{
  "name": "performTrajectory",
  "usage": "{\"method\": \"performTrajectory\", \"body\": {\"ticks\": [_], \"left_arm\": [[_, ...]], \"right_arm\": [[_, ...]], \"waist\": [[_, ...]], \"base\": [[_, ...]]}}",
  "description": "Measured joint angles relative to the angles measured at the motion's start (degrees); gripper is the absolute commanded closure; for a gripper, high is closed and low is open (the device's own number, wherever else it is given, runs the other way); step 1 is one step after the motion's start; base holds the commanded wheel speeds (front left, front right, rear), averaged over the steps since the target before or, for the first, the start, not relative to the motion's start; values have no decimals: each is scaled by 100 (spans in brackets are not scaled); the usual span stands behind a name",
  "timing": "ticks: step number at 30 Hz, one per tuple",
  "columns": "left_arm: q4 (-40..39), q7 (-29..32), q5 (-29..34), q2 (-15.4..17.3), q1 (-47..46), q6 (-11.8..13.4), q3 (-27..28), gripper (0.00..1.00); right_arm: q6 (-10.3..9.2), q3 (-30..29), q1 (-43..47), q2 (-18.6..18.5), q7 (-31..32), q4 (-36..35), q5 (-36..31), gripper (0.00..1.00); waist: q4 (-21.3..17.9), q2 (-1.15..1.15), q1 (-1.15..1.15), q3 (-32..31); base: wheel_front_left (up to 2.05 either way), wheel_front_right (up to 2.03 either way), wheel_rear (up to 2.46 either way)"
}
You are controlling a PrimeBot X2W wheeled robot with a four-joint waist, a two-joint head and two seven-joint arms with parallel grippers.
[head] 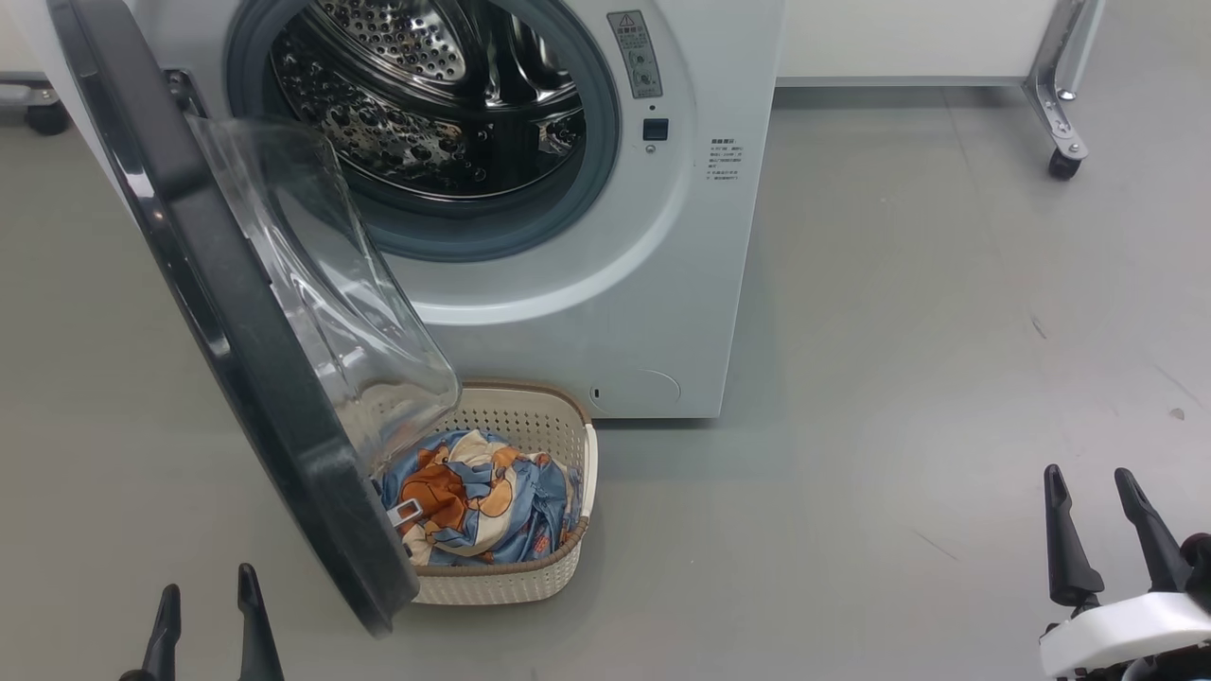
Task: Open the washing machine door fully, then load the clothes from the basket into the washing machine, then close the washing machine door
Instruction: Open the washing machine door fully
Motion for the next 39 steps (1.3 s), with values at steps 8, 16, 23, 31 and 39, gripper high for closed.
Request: {"method": "performTrajectory", "body": {"ticks": [8,16,23,31,39], "left_arm": [[14,0,-3,0,0,-35,-11,14],[26,0,-12,0,0,-45,-7,100],[-19,0,-29,0,-7,16,46,100],[-508,0,-80,-1,-210,343,260,100],[-1714,-29,148,-8,-844,465,466,100]], "right_arm": [[78,-103,4,70,0,1,-102,0],[129,-189,10,166,0,1,-158,0],[172,-271,14,210,0,2,-224,0],[178,-434,24,265,0,1,-254,0],[194,-544,136,338,0,-1,-296,0]], "waist": [[23,0,0,0],[42,0,0,7],[77,0,0,21],[169,0,0,27],[352,0,0,29]], "base": [[0,0,0],[0,0,0],[0,0,0],[0,0,0],[0,0,0]]}}
